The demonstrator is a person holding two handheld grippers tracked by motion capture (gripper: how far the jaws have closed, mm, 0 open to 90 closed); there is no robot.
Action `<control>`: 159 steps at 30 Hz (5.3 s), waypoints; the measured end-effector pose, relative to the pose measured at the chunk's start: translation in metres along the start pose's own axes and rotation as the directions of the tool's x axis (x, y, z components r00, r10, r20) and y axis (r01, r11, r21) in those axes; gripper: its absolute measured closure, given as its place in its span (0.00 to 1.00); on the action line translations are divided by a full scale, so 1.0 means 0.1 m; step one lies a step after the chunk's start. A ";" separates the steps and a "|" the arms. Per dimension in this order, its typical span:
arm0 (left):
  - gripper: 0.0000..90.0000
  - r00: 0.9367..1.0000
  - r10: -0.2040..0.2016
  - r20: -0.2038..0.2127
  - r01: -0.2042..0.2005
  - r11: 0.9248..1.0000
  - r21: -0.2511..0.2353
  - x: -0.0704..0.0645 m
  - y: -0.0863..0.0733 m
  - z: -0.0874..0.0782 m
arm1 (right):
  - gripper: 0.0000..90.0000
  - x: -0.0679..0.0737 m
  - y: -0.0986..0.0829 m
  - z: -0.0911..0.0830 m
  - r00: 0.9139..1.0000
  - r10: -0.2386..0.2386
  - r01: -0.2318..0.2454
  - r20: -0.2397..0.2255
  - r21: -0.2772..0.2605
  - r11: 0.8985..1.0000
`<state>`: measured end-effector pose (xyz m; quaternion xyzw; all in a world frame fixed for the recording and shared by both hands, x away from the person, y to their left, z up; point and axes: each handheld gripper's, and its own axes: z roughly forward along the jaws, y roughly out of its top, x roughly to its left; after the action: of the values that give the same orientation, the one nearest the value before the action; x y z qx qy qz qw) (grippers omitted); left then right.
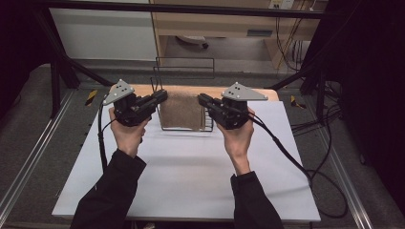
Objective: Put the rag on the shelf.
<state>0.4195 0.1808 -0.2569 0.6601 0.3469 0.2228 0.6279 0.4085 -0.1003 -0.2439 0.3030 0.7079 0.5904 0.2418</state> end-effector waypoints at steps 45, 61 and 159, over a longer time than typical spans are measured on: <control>0.94 0.998 0.034 -0.054 -0.040 0.992 -0.116 0.06 0.81 0.26 | 0.96 -0.30 0.78 0.13 0.998 -0.028 0.033 0.048 -0.113 0.993; 0.94 0.998 0.027 -0.062 -0.036 0.989 -0.143 0.17 1.00 0.30 | 0.96 -0.35 0.98 0.26 0.997 -0.045 0.052 0.060 -0.124 0.991; 0.93 0.996 0.083 -0.026 -0.082 0.995 0.054 0.42 0.37 0.55 | 0.95 -0.51 0.46 0.56 0.993 -0.104 0.101 0.057 0.061 0.993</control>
<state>0.4937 0.1762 -0.2324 0.6870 0.3338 0.2484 0.5958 0.4900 -0.0921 -0.2097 0.2908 0.7318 0.5469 0.2842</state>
